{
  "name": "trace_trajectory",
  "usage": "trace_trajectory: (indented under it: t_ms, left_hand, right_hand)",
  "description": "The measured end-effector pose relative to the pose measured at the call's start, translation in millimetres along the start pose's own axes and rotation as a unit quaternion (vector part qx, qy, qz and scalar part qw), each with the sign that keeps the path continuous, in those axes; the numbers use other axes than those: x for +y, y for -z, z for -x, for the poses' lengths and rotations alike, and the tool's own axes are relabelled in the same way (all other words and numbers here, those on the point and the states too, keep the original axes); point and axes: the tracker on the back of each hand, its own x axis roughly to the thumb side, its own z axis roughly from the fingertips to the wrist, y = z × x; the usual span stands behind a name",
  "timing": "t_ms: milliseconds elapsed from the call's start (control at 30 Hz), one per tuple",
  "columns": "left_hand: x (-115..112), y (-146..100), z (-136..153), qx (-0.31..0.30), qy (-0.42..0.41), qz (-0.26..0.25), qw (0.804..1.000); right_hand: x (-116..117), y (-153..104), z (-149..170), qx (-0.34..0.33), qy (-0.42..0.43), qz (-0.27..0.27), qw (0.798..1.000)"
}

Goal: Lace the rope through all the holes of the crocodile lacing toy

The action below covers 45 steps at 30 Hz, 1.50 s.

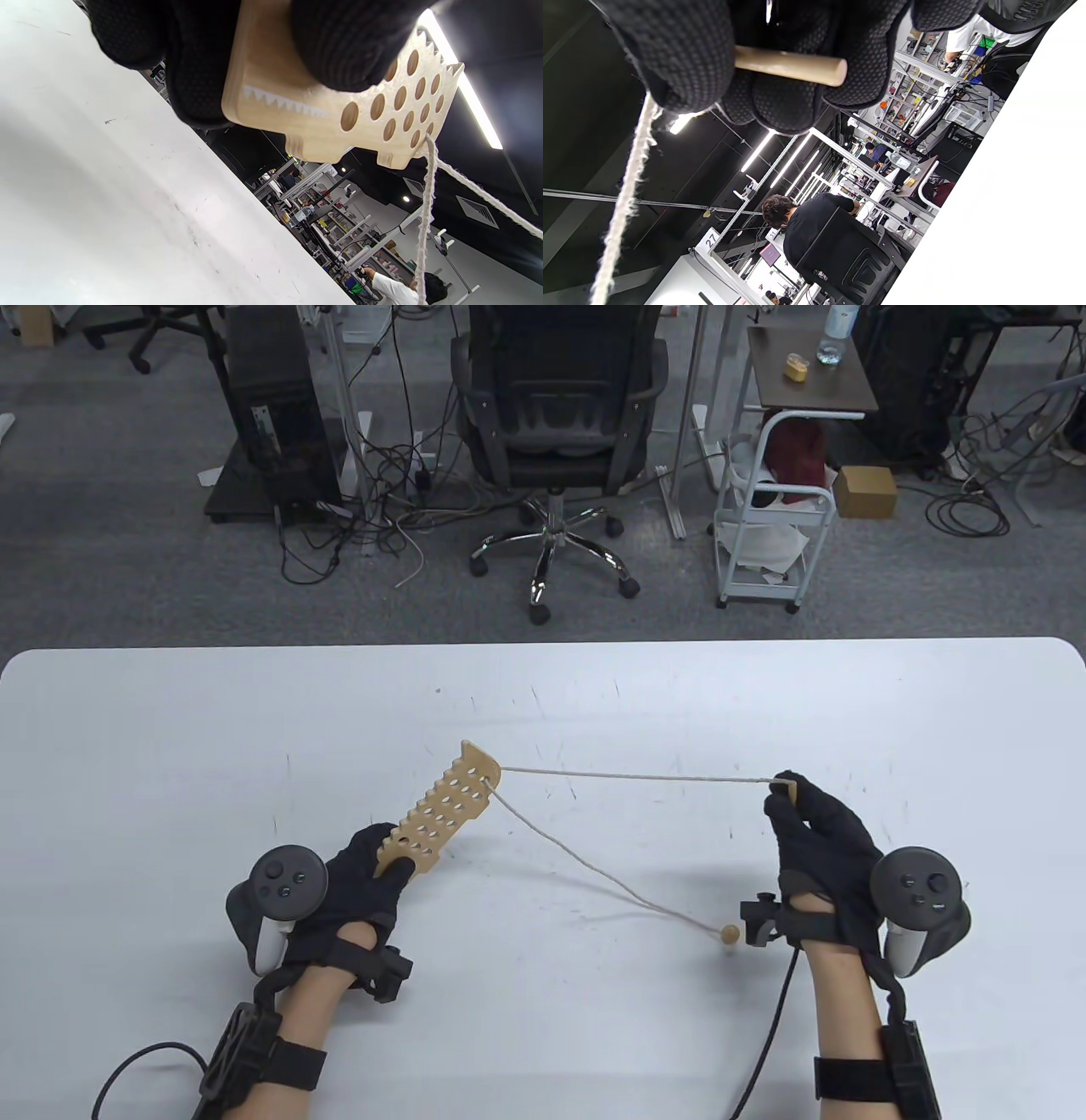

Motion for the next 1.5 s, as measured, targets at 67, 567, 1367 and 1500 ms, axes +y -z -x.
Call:
trace_trajectory:
  t_ms: [67, 567, 1367, 1500]
  left_hand:
    - [0, 0, 1, 0.002, 0.000, -0.001, 1.000]
    - [4, 1, 4, 0.017, 0.000, -0.007, 1.000]
    - [9, 2, 9, 0.033, -0.001, -0.018, 0.999]
    - [10, 2, 10, 0.037, -0.001, -0.019, 0.999]
  right_hand:
    - [-2, 0, 1, 0.004, -0.001, 0.004, 1.000]
    - [-15, 4, 9, 0.035, 0.017, 0.031, 0.999]
    - [-35, 6, 20, 0.086, 0.062, 0.074, 0.992]
    - [-38, 7, 22, 0.096, 0.064, 0.079, 0.990]
